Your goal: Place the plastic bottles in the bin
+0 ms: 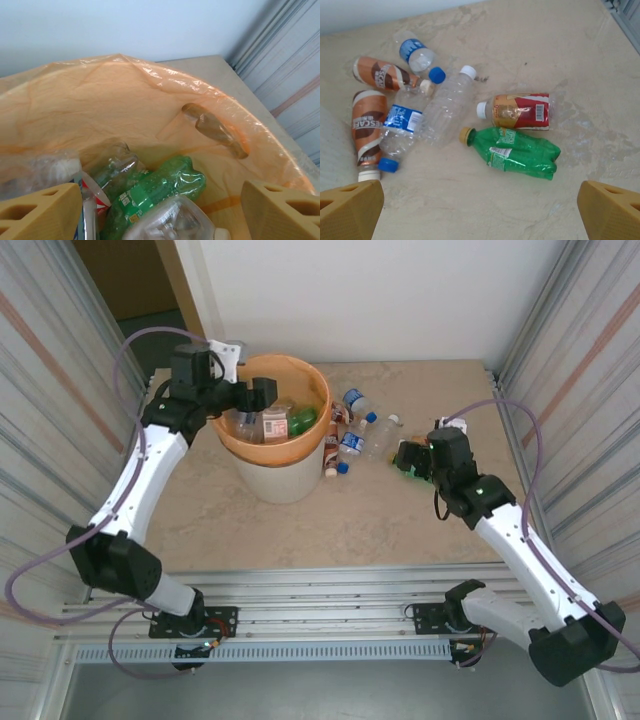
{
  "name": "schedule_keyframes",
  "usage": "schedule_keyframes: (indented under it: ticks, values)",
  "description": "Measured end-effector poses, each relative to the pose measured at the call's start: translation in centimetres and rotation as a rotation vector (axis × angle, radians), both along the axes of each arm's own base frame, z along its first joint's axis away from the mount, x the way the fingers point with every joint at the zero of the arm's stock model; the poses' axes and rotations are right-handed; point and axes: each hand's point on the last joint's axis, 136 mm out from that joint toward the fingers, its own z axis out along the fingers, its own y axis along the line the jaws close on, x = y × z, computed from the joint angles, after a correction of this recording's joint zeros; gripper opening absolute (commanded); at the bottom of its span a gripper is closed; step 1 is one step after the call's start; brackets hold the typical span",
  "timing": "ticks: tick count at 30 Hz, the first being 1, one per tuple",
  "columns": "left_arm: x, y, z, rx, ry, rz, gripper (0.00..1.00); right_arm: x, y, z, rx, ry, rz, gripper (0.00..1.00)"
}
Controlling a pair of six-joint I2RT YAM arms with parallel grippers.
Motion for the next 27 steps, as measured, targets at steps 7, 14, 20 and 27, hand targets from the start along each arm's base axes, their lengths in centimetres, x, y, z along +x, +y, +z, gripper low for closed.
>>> schedule_keyframes:
  ticks: [7, 14, 20, 27]
  values:
    - [-4.2, 0.6, 3.8, -0.005, -0.157, 0.045, 0.98, 1.8, -1.2, -2.1, 0.032, 0.119, -0.033, 0.98]
    - [-6.9, 1.9, 3.5, -0.004, -0.23, 0.122, 0.99, 3.1, -2.3, -4.9, 0.072, 0.243, -0.064, 0.98]
    - [-7.7, 4.1, 1.4, -0.006, -0.231, 0.233, 0.99, 3.8, -3.4, -7.2, 0.133, 0.324, -0.08, 0.98]
    - [-8.8, 6.8, 0.1, -0.032, -0.272, 0.374, 0.99, 5.1, -4.0, -9.7, 0.186, 0.404, -0.062, 0.98]
